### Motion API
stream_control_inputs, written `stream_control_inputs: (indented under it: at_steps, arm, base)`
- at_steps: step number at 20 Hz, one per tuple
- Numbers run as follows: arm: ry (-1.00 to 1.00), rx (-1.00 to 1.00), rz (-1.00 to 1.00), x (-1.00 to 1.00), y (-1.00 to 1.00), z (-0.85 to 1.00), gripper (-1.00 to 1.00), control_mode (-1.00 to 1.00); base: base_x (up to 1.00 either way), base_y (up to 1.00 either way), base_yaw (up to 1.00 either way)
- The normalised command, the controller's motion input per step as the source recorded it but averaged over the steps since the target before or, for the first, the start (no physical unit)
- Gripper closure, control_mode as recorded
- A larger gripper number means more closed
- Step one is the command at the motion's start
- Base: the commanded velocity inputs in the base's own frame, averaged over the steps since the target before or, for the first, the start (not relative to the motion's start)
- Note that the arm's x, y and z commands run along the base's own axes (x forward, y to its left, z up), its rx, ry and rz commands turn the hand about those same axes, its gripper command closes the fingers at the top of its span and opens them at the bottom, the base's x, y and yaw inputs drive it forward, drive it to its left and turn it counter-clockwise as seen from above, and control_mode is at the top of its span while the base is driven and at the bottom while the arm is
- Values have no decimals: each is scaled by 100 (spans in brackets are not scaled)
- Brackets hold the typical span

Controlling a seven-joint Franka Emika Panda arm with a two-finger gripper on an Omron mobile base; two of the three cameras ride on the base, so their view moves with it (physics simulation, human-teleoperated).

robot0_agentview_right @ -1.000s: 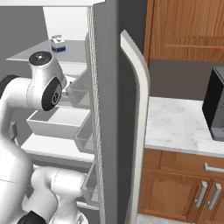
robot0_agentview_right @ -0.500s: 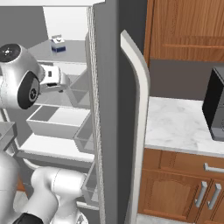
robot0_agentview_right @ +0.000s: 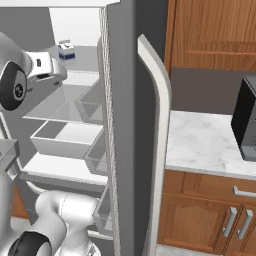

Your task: Take out the milk from the fridge and place it on the tray on the counter. Then take the sugar cube near the tray and place it in the tray.

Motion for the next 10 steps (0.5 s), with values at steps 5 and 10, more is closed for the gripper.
stream_control_inputs:
  at_steps: [5, 10]
  arm:
    - [-27, 0, 2, 0, 15, 12, -100, -100]
    - [-1, 1, 9, 6, 0, 3, -100, -100]
  base:
    - [0, 0, 0]
    - [0, 0, 0]
